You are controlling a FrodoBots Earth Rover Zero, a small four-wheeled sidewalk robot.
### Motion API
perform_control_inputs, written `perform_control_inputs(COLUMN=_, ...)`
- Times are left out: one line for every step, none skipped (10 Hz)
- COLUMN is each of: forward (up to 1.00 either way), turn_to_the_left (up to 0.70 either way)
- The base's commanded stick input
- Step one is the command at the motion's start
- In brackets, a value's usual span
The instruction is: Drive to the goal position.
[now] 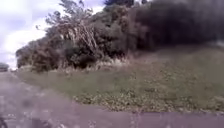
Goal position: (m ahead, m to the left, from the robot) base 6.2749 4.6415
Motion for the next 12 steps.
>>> perform_control_inputs(forward=0.00, turn_to_the_left=1.00)
perform_control_inputs(forward=0.00, turn_to_the_left=1.00)
perform_control_inputs(forward=0.00, turn_to_the_left=1.00)
perform_control_inputs(forward=0.00, turn_to_the_left=1.00)
perform_control_inputs(forward=0.00, turn_to_the_left=1.00)
perform_control_inputs(forward=0.00, turn_to_the_left=1.00)
perform_control_inputs(forward=0.00, turn_to_the_left=1.00)
perform_control_inputs(forward=0.00, turn_to_the_left=1.00)
perform_control_inputs(forward=0.00, turn_to_the_left=1.00)
perform_control_inputs(forward=0.00, turn_to_the_left=1.00)
perform_control_inputs(forward=0.00, turn_to_the_left=1.00)
perform_control_inputs(forward=0.02, turn_to_the_left=0.70)
